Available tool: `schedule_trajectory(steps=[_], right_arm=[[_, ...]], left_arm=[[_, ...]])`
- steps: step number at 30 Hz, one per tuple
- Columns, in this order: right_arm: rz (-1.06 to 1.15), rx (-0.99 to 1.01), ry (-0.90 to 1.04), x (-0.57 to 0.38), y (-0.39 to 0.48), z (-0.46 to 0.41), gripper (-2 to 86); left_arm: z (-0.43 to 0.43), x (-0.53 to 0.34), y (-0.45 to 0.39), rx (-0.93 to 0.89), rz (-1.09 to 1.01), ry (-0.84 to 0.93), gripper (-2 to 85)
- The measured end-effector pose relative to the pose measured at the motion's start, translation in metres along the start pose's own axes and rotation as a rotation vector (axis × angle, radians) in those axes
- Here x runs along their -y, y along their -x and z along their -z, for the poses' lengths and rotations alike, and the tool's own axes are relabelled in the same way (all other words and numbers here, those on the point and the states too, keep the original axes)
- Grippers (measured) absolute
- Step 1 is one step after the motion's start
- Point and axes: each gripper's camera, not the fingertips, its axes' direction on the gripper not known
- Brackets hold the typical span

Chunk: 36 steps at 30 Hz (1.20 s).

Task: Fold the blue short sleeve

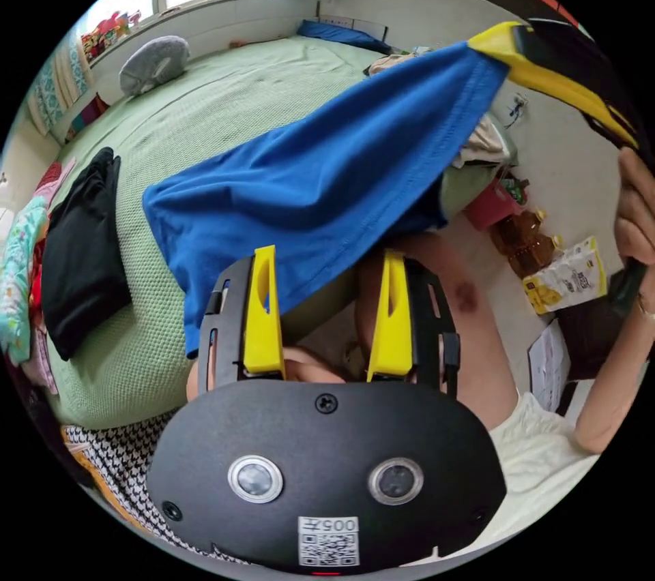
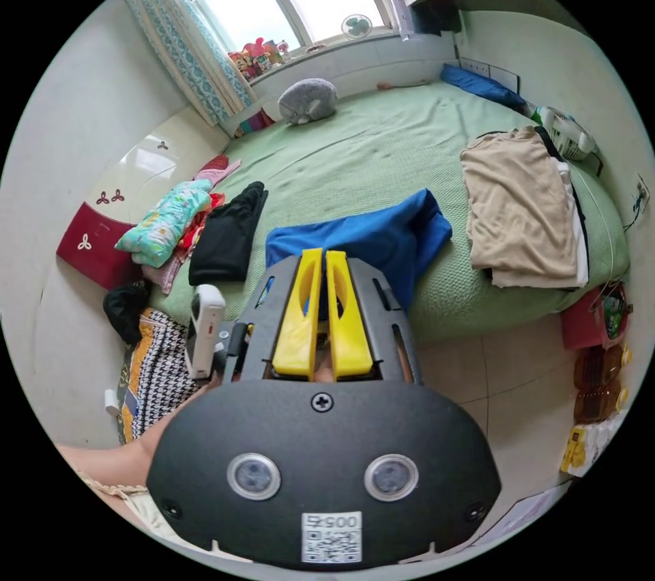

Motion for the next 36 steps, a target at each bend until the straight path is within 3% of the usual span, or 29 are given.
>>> schedule_trajectory(steps=[6,11,16,20,27,33,36], right_arm=[[-0.012,-0.014,-0.057,0.014,-0.010,0.019,-1.6],[-0.061,-0.009,-0.124,0.039,-0.024,0.032,-1.6],[-0.036,-0.023,-0.162,0.072,-0.022,0.033,-1.6],[0.019,-0.103,-0.140,0.107,-0.011,0.005,-1.6],[0.106,-0.225,-0.106,0.246,0.020,-0.068,-1.6],[0.005,-0.185,-0.049,0.367,0.028,-0.133,0.6],[0.071,-0.170,0.022,0.373,0.031,-0.171,5.6]], left_arm=[[0.018,0.011,0.044,0.012,0.179,-0.001,11.7],[0.037,0.019,0.086,0.170,0.234,0.031,10.6],[0.060,0.020,0.136,0.138,0.335,-0.007,10.9],[0.091,0.033,0.169,0.037,0.378,-0.109,7.6],[0.144,0.140,0.220,0.086,0.336,-0.172,0.9],[0.146,0.234,0.276,-0.066,0.346,-0.103,6.2],[0.128,0.237,0.285,-0.101,0.334,-0.060,7.1]])
